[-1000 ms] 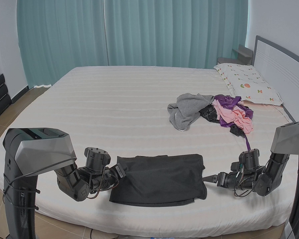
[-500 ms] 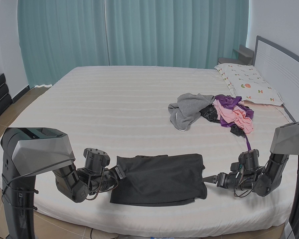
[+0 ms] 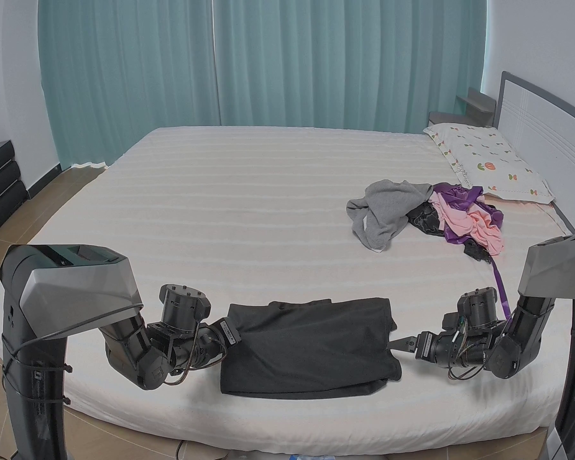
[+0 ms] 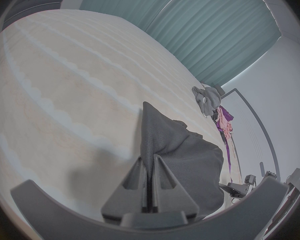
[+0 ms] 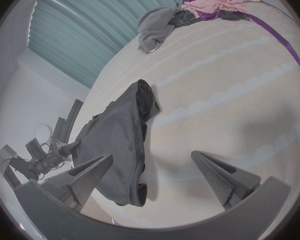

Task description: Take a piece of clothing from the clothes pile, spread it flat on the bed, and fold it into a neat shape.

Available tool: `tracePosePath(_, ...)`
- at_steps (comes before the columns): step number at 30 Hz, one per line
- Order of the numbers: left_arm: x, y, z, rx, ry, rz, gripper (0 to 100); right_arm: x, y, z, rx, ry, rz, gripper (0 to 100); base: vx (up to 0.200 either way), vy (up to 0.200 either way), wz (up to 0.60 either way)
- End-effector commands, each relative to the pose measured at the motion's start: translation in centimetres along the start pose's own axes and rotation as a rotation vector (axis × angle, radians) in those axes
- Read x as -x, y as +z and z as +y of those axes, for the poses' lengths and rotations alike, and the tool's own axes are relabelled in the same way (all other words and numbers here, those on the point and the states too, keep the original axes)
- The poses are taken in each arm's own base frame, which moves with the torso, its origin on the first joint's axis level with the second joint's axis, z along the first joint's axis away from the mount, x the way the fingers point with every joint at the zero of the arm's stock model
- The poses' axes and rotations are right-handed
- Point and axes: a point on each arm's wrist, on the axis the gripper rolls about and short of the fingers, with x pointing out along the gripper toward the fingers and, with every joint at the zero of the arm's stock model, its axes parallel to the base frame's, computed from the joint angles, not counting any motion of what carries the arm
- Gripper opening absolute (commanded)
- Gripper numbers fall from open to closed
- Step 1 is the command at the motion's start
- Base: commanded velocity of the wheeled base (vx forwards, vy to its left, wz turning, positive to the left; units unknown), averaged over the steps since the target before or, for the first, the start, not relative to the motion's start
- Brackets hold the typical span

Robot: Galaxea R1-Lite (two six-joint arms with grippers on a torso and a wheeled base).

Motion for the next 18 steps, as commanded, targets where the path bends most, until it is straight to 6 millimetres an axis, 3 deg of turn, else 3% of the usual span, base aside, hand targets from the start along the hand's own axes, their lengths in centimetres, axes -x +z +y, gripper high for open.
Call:
tracePosePath(1, 0.05, 0.00, -0.02, 0.000, 0.000, -0.001, 0, -0.13, -0.01, 0.27, -0.011, 0.005, -0.001, 100, 0.000, 0.200, 0.00)
tracePosePath(18, 0.18, -0.21, 0.11, 0.012, 0.006, 0.006, 0, -0.20, -0.17, 0.36, -0.015, 0.003, 0.002, 100, 0.000, 0.200, 0.00)
